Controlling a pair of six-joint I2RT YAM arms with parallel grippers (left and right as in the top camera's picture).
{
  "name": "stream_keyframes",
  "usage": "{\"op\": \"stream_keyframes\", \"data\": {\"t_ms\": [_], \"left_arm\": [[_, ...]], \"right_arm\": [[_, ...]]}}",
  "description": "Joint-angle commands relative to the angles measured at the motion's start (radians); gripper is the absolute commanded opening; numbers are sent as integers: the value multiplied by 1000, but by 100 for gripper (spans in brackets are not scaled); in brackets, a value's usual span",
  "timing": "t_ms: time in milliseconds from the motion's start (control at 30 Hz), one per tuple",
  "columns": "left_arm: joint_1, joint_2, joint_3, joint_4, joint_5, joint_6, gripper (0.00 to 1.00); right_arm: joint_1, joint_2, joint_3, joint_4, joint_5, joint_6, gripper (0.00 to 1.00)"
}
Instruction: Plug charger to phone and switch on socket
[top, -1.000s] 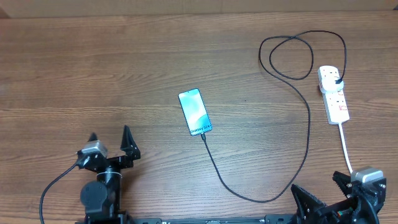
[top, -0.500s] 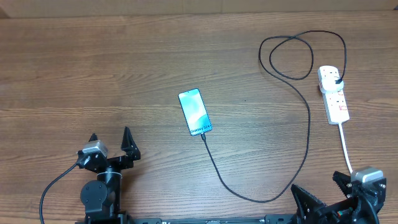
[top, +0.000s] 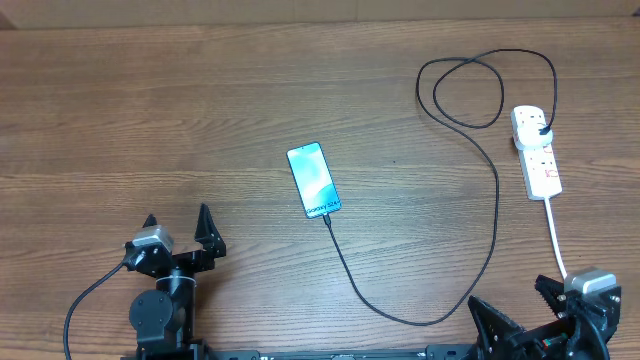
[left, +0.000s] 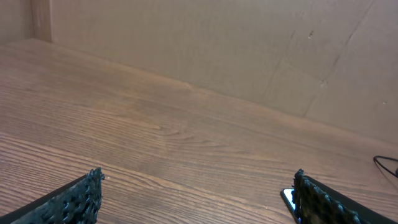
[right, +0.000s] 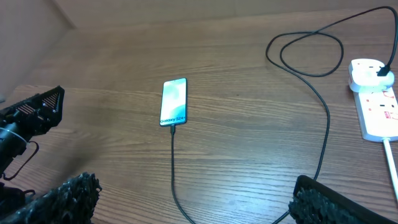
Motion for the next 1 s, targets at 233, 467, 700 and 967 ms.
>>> {"op": "stream_keyframes", "data": {"t_ms": [233,467,700,967], "left_arm": [[5,-10,-3,-2,-13,19,100],[5,-10,-3,-2,-13,19,99],[5,-10,-3,-2,-13,19,100],[5,-10,-3,-2,-13,19,100]], "right_arm": [[6,2,8,2,3,2,100],[10,2,-8,68,32,-10,100],[10,-3,-233,319,92,-9,100],[10,-71,-595,776,-2,-8,100]]}}
